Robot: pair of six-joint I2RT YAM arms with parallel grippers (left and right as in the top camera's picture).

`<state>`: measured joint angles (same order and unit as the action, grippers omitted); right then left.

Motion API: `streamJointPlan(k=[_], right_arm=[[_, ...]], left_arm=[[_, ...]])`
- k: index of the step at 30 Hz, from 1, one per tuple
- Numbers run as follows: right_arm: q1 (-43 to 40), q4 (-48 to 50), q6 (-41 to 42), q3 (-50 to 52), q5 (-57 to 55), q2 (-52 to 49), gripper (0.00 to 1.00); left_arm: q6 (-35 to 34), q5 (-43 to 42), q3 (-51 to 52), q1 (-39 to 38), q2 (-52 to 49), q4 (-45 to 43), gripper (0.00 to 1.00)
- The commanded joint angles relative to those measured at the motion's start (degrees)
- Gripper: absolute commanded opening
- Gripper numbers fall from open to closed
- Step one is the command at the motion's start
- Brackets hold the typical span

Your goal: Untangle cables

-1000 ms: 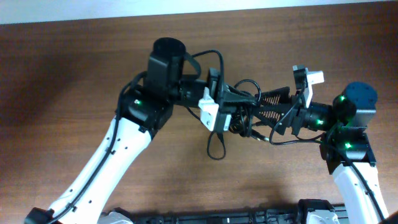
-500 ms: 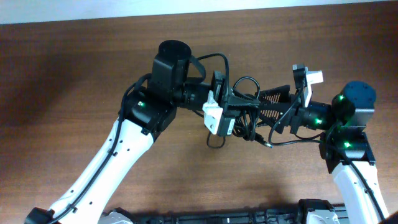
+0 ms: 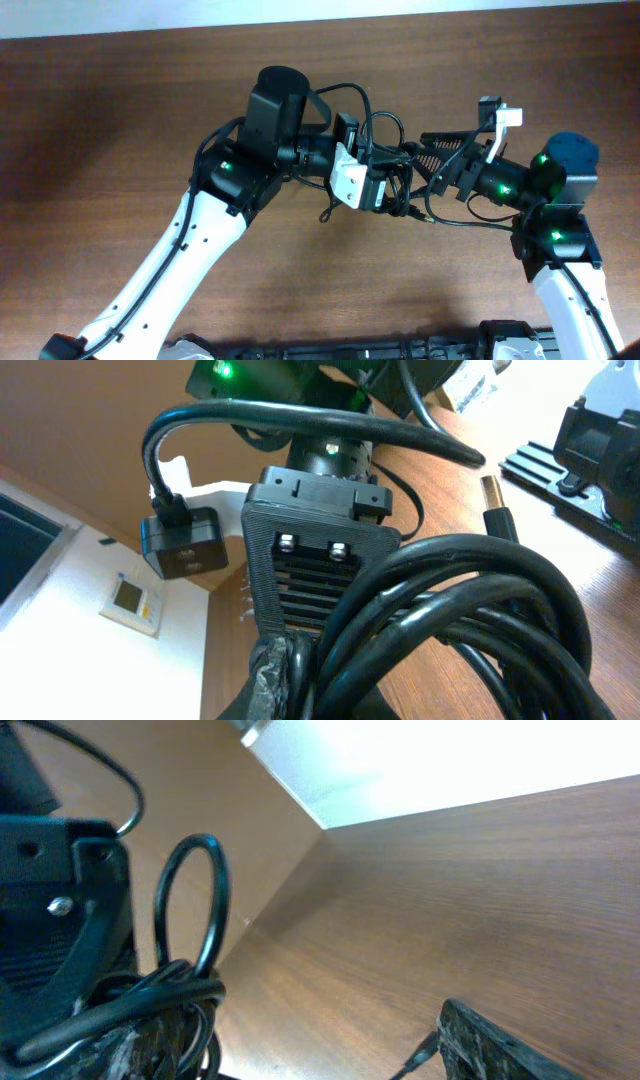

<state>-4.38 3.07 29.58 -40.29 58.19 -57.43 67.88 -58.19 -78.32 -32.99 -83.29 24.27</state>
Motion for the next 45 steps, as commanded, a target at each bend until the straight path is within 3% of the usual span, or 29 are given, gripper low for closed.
streamJointPlan(k=[1, 10, 16, 18, 24, 26, 38, 45], right_arm=[[-2.1, -1.0, 3.6, -0.7, -27.1, -2.2, 0.77], [-2.1, -5.3, 2.1, -0.7, -29.4, -2.2, 0.77], [-2.1, -5.1, -4.4, -0.7, -19.3, -2.2, 0.78], [-2.1, -4.5, -8.2, -0.7, -14.2, -2.2, 0.85], [-2.1, -3.3, -17.4, -0.7, -2.8, -2.2, 0.93], [-2.1, -3.3, -17.4, -0.7, -2.8, -2.2, 0.98], [-2.1, -0.3, -17.4, -0.7, 4.4, -2.2, 0.99], [-2.1, 9.9, -17.3, -0.7, 20.4, -2.2, 0.99]], left_arm=[[-2.1, -18.5, 0.3, -4.1, 1.3, 3.1, 0.0], [-2.1, -15.0, 0.3, -3.9, 1.3, 3.0, 0.0], [-2.1, -1.0, 0.3, -3.9, 1.3, 3.0, 0.0], [-2.1, 4.2, 0.3, -3.9, 1.3, 2.7, 0.0], [-2.1, 15.9, 0.3, -3.9, 1.4, -1.0, 0.0], [-2.1, 17.2, 0.3, -3.8, 1.6, -1.9, 0.0], [-5.7, 16.6, 0.3, 1.6, 6.5, -2.7, 0.0], [-5.7, 13.0, 0.3, 1.6, 6.5, -2.6, 0.0]])
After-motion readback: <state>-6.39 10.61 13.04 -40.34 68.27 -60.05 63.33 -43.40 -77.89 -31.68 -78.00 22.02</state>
